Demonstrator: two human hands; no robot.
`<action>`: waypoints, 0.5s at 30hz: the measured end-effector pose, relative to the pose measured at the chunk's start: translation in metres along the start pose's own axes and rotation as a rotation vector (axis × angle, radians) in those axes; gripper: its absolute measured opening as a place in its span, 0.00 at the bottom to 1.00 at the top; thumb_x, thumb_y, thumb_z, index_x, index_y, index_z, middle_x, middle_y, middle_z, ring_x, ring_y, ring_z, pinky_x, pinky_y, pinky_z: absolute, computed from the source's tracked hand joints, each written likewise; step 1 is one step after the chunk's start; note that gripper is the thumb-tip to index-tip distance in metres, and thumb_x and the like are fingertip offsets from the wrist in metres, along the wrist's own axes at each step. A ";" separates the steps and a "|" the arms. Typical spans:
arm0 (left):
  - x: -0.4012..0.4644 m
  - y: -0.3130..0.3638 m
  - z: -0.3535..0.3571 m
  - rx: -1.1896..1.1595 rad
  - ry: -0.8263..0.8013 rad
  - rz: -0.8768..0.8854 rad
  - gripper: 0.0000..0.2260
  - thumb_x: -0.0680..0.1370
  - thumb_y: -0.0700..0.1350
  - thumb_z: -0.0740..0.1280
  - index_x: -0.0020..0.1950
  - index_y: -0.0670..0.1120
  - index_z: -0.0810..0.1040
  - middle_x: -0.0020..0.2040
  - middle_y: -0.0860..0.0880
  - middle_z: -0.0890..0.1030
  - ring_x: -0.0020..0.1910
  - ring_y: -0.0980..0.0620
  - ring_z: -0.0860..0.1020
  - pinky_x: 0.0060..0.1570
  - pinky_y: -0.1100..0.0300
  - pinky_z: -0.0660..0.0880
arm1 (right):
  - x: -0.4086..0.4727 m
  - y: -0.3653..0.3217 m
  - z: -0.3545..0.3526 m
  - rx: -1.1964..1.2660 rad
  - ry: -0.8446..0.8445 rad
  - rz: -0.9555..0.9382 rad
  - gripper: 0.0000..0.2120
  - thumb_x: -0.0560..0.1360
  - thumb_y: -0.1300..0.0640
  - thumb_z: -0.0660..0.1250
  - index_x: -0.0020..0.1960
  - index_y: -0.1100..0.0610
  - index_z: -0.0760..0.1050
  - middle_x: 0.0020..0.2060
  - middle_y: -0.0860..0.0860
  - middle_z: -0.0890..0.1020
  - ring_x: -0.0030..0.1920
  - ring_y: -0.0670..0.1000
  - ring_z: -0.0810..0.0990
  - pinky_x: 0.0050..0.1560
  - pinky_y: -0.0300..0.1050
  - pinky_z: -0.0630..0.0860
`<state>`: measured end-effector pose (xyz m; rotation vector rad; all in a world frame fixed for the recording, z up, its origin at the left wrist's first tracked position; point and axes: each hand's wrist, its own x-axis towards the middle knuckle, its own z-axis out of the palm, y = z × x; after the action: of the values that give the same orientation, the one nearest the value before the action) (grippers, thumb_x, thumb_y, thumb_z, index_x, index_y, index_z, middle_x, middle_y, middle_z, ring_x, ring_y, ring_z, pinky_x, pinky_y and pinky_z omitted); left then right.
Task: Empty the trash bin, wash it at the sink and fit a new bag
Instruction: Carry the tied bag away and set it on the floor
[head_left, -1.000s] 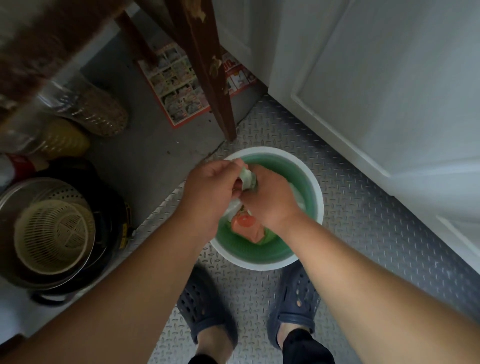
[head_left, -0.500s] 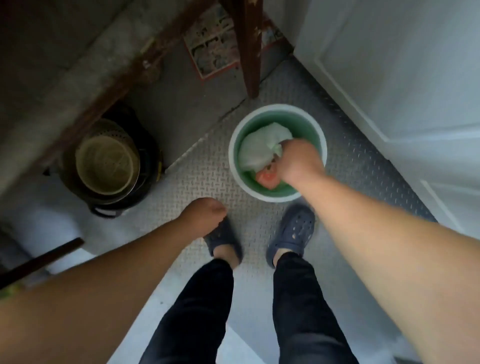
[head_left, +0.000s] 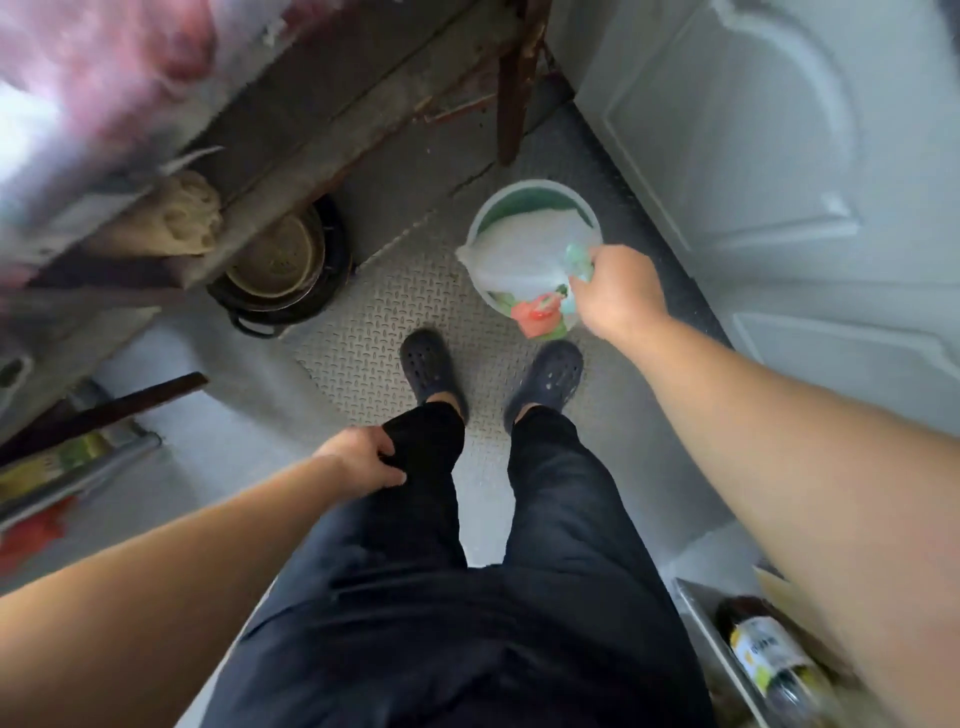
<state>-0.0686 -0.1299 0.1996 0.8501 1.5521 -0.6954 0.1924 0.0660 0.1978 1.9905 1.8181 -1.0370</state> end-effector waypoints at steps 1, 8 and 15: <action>-0.017 -0.005 0.000 -0.014 0.020 0.019 0.23 0.74 0.53 0.74 0.66 0.46 0.78 0.61 0.46 0.80 0.59 0.47 0.78 0.54 0.61 0.73 | -0.014 -0.003 -0.012 -0.019 -0.007 -0.013 0.07 0.76 0.60 0.62 0.39 0.55 0.74 0.40 0.57 0.78 0.41 0.60 0.76 0.39 0.46 0.68; -0.104 -0.042 -0.023 -0.077 0.119 0.164 0.19 0.76 0.58 0.69 0.63 0.48 0.79 0.60 0.46 0.81 0.59 0.47 0.78 0.61 0.57 0.74 | -0.081 -0.024 -0.076 -0.155 -0.042 -0.001 0.08 0.74 0.60 0.63 0.36 0.55 0.75 0.36 0.53 0.79 0.36 0.58 0.74 0.35 0.45 0.67; -0.160 -0.064 -0.026 -0.271 0.175 0.051 0.13 0.77 0.54 0.69 0.56 0.46 0.81 0.55 0.47 0.83 0.55 0.47 0.80 0.54 0.58 0.75 | -0.123 -0.019 -0.087 -0.171 -0.155 0.021 0.10 0.75 0.57 0.63 0.37 0.53 0.78 0.36 0.52 0.83 0.38 0.58 0.80 0.38 0.48 0.78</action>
<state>-0.1265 -0.1664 0.3596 0.7579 1.7287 -0.3696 0.2072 0.0298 0.3445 1.7759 1.7380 -0.9657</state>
